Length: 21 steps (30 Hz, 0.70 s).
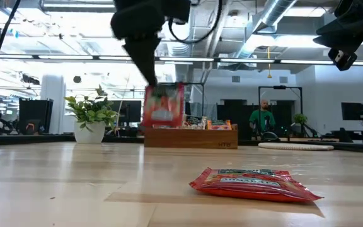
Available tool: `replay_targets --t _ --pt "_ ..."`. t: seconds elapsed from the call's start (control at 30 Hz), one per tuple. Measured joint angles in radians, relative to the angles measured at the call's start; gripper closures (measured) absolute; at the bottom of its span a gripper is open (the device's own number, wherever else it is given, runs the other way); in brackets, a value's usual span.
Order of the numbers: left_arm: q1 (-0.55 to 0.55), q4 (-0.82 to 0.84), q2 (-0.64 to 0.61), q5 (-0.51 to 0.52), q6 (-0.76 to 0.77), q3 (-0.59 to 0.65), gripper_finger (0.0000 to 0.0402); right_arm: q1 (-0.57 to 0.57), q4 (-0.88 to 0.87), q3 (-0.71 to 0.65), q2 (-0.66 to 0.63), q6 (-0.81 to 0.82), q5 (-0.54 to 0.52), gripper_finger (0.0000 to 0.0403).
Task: Pick & Place Tea
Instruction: Put the left red tea bag into the left section of the wooden organizer
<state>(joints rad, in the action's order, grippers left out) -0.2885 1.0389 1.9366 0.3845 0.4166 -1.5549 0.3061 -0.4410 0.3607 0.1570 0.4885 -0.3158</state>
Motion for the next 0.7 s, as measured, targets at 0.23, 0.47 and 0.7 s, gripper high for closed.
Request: replay_targets --t 0.23,0.47,0.7 --pt "0.097 0.045 -0.097 0.155 -0.113 -0.042 0.0401 0.0 0.0 0.0 0.0 0.0 0.0 0.0327" --pt "0.261 0.044 -0.148 0.246 -0.331 -0.047 0.0401 0.0 0.0 0.0 0.0 0.0 0.0 0.0327" --pt "0.438 -0.052 -0.142 0.192 -0.551 -0.045 0.0401 0.0 0.0 0.0 0.0 -0.002 0.0 0.0327"
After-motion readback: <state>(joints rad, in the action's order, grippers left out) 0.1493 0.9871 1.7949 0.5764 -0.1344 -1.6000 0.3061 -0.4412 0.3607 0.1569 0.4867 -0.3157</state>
